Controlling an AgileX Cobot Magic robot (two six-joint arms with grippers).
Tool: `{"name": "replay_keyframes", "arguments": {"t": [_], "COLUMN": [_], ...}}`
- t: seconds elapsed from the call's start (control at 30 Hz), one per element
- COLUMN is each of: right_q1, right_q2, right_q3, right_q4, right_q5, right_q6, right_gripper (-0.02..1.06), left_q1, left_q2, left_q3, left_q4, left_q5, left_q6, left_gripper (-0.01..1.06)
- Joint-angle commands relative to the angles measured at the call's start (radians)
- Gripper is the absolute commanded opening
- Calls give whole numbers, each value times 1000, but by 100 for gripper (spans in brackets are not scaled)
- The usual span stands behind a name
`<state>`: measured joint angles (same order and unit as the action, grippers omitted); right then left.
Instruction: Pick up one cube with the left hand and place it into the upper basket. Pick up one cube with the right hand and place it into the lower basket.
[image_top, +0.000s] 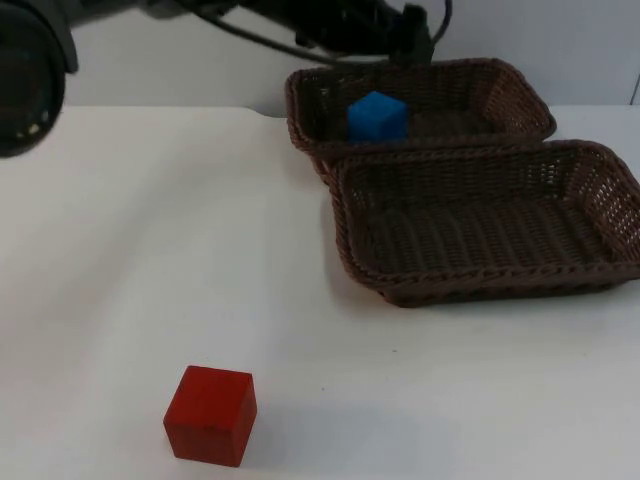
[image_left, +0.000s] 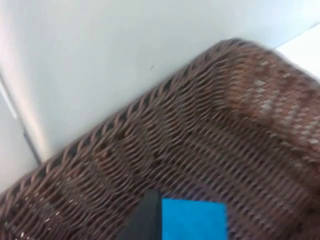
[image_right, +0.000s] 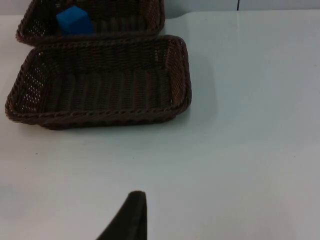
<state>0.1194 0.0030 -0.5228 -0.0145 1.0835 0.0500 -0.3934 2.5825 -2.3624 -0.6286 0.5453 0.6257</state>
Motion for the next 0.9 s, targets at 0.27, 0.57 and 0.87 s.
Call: {"name": "replay_keyframes", "arguments": {"t": [0.27,0.57,0.87], "right_q1": [-7,-7,-7], "right_q2": [-3,-3,-3], "right_q3": [7,7,7], "right_q4": [-3,-3,-3], "right_q5": [-6,-6,-6], "right_q6": [-5,-5,-9], "right_gripper": [105,105,105], "left_q1": [-2,25,43], "left_q2": [-161,-245,-319], "left_q3": [-5,-5,-5], "left_q4": [38,168,200], "left_q5": [217,295,387], "left_q6": [-42,-193,-208], "left_gripper": [92,92,92]}}
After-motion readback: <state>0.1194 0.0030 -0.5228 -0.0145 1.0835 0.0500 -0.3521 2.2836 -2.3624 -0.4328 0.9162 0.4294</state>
